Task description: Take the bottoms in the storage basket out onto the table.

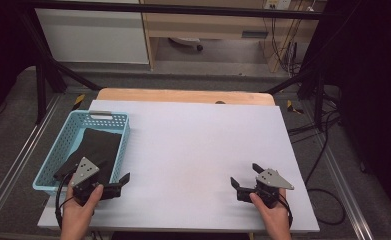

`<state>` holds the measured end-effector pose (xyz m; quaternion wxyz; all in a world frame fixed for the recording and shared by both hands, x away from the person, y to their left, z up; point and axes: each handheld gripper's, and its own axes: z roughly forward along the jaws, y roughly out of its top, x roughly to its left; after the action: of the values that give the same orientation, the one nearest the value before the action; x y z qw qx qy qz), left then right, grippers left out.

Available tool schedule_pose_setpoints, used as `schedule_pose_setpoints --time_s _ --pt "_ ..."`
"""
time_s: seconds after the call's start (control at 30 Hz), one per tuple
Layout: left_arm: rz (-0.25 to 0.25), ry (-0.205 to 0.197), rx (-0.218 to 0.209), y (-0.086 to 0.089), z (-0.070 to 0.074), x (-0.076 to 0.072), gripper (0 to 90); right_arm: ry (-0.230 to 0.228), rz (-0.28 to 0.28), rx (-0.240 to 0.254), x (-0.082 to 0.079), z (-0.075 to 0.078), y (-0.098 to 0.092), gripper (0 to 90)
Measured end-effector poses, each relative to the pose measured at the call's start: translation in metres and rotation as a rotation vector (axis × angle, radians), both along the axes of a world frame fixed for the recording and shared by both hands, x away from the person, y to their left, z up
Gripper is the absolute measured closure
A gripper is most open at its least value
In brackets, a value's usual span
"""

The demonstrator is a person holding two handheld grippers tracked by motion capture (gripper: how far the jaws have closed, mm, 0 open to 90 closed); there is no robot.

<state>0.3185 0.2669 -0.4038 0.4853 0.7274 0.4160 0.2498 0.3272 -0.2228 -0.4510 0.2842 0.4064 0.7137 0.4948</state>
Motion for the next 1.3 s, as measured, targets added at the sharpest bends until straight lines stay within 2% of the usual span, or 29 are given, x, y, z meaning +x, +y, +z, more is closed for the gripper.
schedule_pose_setpoints --time_s 0.3,0.43,0.47,0.5,0.63,0.67,0.7,0.73,0.8,0.83,0.9,0.93,1.03,1.1,1.13,1.3 --pt "0.018 -0.007 -0.028 0.002 0.001 0.000 5.1 -0.002 -0.009 -0.015 -0.001 0.000 0.000 6.9" --pt "0.025 -0.005 -0.037 0.002 0.007 0.000 5.2 0.000 -0.021 -0.023 -0.001 0.000 0.001 6.9" --pt "0.025 -0.011 -0.029 0.001 0.010 0.001 5.2 0.006 -0.031 -0.027 -0.001 0.000 0.002 6.9" --pt "0.020 -0.018 0.016 -0.002 0.017 0.004 5.1 0.007 -0.034 -0.029 -0.001 0.001 0.003 6.9" --pt "0.025 -0.010 0.048 -0.004 0.026 0.010 5.1 0.015 -0.040 -0.037 -0.001 0.000 0.003 6.8" --pt "0.040 -0.003 0.067 -0.002 0.031 0.016 5.1 0.011 -0.042 -0.032 -0.002 0.001 0.003 6.7" --pt "0.040 -0.003 0.067 -0.002 0.031 0.016 5.1 0.011 -0.042 -0.032 -0.002 0.001 0.003 6.7" --pt "0.048 0.012 0.086 0.000 0.035 0.024 5.2 0.007 -0.042 -0.026 -0.002 0.002 0.003 6.7" --pt "0.046 0.049 0.070 0.006 0.040 0.033 5.9 0.001 -0.044 -0.027 -0.003 0.003 0.003 6.7" --pt "0.046 0.049 0.070 0.006 0.040 0.033 6.6 0.001 -0.044 -0.027 -0.003 0.003 0.003 6.7" --pt "0.062 0.070 0.095 0.018 0.049 0.048 8.4 0.005 -0.040 -0.019 -0.003 0.003 0.002 6.7" --pt "0.062 0.070 0.095 0.018 0.049 0.048 8.4 0.005 -0.037 -0.019 -0.003 0.004 0.002 6.7" --pt "0.090 0.092 0.083 0.032 0.057 0.061 8.5 0.002 -0.031 -0.022 -0.004 0.004 0.003 6.7" --pt "0.117 0.100 0.100 0.040 0.058 0.069 9.1 0.000 -0.025 -0.025 -0.004 0.005 0.004 6.7" --pt "0.135 0.109 0.130 0.045 0.056 0.074 9.3 0.002 -0.020 -0.031 -0.005 0.004 0.006 6.4" --pt "0.139 0.132 0.169 0.049 0.050 0.080 9.4 0.009 -0.015 -0.045 -0.005 0.003 0.007 6.4"
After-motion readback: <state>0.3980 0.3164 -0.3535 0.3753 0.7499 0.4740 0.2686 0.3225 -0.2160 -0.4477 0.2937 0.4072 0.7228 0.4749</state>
